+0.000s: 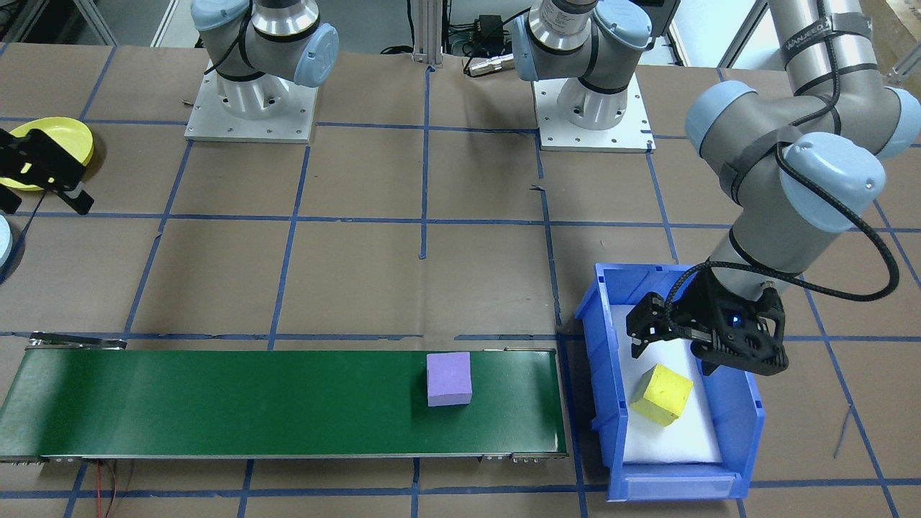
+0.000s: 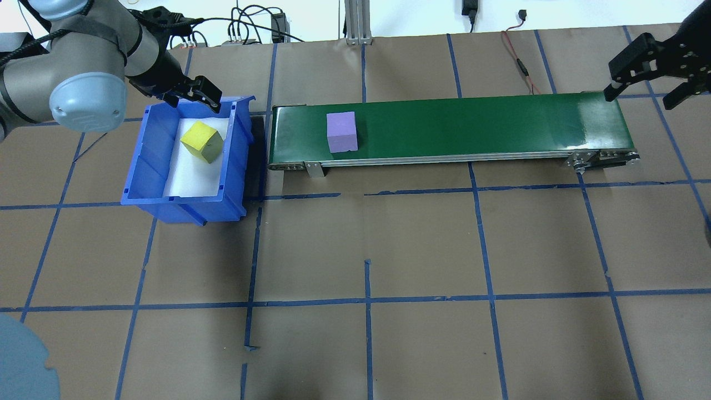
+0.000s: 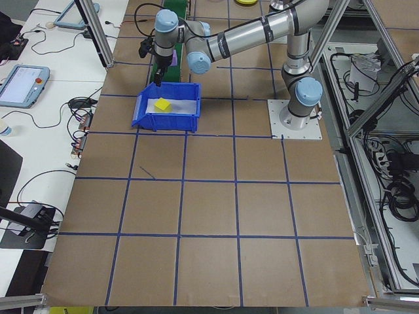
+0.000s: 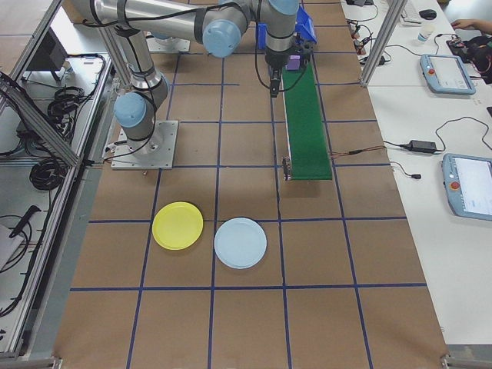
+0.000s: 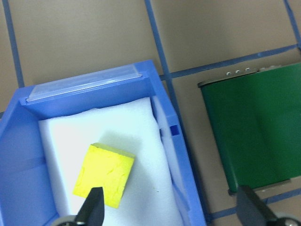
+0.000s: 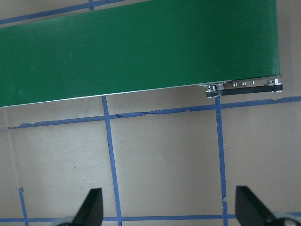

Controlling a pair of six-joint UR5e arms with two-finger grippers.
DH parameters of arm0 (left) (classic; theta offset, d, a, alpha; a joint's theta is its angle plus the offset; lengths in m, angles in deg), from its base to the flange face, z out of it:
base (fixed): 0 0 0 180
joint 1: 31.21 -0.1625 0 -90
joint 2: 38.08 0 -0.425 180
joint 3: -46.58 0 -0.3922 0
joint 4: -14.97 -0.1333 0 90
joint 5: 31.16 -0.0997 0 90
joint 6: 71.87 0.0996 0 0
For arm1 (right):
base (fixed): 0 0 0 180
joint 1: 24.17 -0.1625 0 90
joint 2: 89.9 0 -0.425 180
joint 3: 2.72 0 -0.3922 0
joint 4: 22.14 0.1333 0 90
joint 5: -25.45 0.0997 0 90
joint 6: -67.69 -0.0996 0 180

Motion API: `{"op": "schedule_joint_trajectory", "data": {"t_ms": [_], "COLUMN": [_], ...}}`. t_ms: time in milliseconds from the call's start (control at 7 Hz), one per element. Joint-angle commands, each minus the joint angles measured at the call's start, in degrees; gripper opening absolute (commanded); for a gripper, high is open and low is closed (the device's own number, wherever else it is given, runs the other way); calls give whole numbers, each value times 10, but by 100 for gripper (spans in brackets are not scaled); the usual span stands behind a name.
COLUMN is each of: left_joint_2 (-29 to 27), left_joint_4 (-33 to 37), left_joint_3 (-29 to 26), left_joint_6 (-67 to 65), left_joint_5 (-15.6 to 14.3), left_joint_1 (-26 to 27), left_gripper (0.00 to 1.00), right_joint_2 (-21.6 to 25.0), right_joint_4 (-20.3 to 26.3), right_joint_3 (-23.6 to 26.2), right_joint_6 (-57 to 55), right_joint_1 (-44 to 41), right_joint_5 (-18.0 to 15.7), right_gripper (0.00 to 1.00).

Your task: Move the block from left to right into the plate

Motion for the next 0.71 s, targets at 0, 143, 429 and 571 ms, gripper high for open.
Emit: {"op": "schedule_joint_trajectory", "data": {"t_ms": [0, 143, 429, 571], "left_joint_2": [-21, -25, -54, -61], "left_joint_4": [-2, -1, -2, -6], "left_joint_3": [0, 6, 5, 5], "left_joint_6": [109, 155, 160, 161], "left_joint_5": [-2, -5, -5, 1], "left_joint_1": [-36, -55, -56, -56], "left_gripper": [100, 100, 100, 100], "right_joint_2": [-62, -89, -150, -183], "right_joint_4": [-55, -82, -134, -140], "right_joint_3": [2, 3, 4, -3], "right_joint_6": [154, 176, 173, 161], "right_joint_1": [67, 90, 90, 90], "right_joint_5": [15, 22, 57, 106], "right_gripper": [100, 100, 100, 100]}}
